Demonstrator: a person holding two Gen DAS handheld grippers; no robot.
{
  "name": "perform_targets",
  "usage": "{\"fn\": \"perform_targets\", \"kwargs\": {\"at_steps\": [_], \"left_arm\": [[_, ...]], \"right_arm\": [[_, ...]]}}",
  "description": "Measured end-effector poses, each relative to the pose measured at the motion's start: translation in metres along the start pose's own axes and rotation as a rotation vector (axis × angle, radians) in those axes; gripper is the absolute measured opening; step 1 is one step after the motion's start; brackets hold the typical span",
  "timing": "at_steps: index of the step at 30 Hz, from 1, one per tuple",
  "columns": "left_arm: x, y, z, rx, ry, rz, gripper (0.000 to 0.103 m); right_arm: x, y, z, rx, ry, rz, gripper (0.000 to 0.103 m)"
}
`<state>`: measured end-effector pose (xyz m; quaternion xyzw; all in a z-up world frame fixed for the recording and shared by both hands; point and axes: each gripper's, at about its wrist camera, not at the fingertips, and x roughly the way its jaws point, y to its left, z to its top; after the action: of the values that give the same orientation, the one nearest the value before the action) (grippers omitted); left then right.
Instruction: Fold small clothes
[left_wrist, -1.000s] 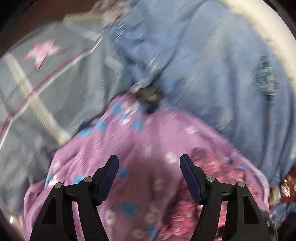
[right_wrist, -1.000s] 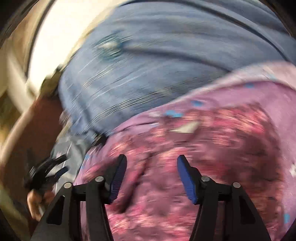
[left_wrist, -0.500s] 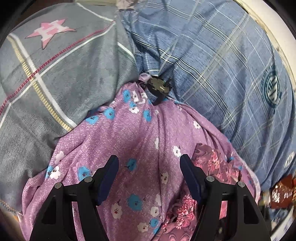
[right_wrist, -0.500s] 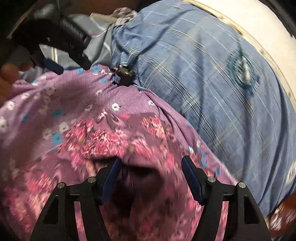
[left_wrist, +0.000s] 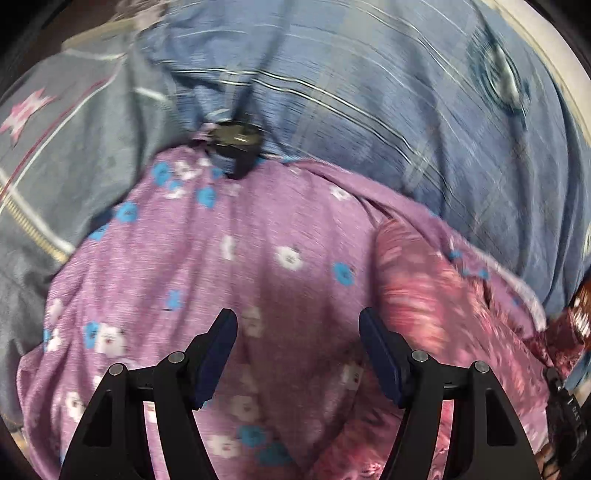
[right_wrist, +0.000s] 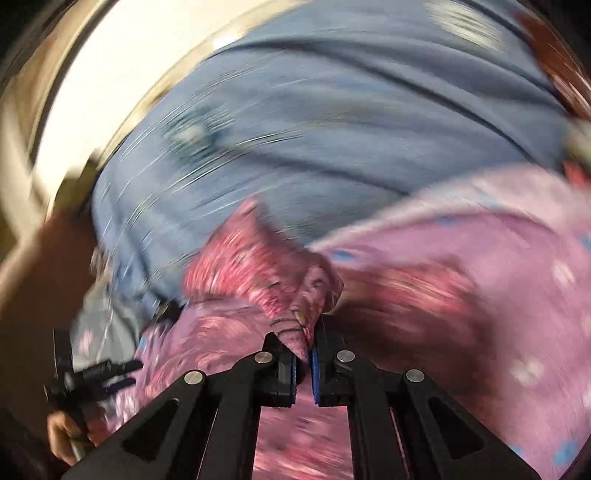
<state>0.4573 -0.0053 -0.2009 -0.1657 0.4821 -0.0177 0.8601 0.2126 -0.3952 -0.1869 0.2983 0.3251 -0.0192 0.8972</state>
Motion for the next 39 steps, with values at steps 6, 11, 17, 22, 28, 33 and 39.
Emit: {"fn": "perform_targets", "kwargs": {"at_steps": [6,11,17,22,28,33,39], "left_arm": [[0.021,-0.034,-0.011,0.073,0.03,0.042,0.067],[-0.006,-0.052,-0.012,0.076,-0.113,-0.046,0.067],[-0.008,-0.094,-0.032,0.217,-0.163,-0.101,0.069],[0.034,-0.079,-0.026,0.148,-0.027,-0.012,0.067],[0.063,-0.07,-0.016,0.181,0.053,-0.108,0.018],[0.051,-0.051,-0.007,0.148,0.008,-0.144,0.013],[0.038,0.0,-0.003,0.093,-0.012,-0.063,0.007]], "right_arm": [[0.016,-0.059,-0.026,0.204,0.242,-0.031,0.019],[-0.014,-0.082,-0.007,0.287,0.097,0.005,0.06],[-0.021,-0.127,0.0,0.48,0.045,0.017,0.066],[-0.003,-0.13,-0.007,0.539,0.073,0.057,0.065],[0.01,-0.118,-0.008,0.476,0.074,-0.035,0.017],[-0.006,-0.078,0.001,0.27,-0.026,-0.085,0.01],[-0.005,-0.017,-0.002,0.009,-0.08,-0.028,0.01]]}}
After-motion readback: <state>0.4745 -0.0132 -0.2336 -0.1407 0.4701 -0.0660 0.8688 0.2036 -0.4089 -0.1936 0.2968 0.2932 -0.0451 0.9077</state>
